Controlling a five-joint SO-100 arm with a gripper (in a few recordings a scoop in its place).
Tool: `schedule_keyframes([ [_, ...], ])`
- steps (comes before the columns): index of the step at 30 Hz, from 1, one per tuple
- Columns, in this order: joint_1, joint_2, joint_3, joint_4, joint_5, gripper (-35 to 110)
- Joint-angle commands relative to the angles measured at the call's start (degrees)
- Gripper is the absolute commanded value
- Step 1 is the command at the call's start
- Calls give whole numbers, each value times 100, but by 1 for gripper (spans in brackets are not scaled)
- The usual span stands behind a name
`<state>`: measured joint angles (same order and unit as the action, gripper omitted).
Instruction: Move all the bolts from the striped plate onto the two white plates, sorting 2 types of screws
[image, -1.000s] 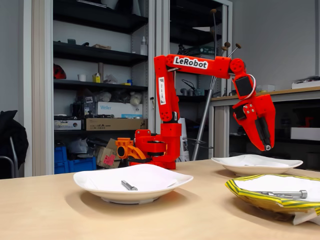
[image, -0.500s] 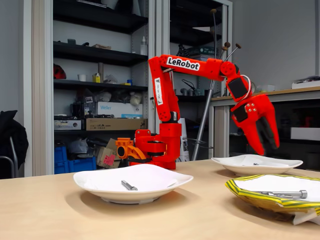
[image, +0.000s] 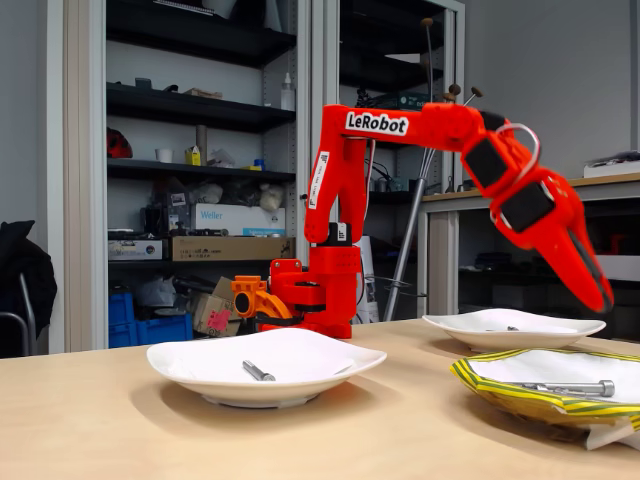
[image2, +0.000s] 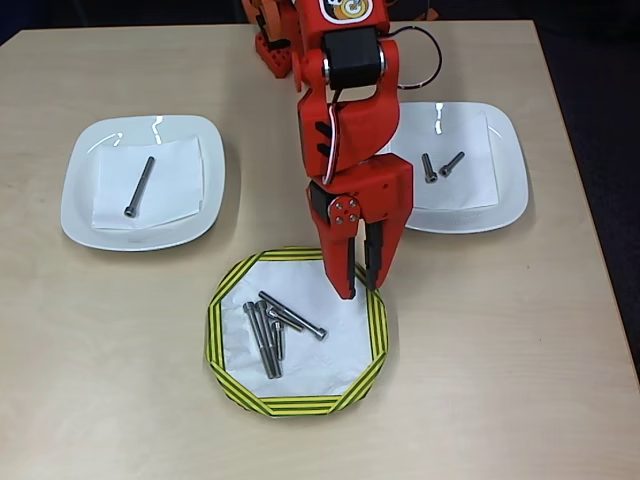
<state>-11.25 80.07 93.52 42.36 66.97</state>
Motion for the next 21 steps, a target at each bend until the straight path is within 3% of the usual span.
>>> schedule_keyframes([
  [1,114,-105,-220,-185,-1529,7],
  [9,439,-554,-703,70,-3366,11],
  [21,650,-1512,-1951,1283,-2848,10],
])
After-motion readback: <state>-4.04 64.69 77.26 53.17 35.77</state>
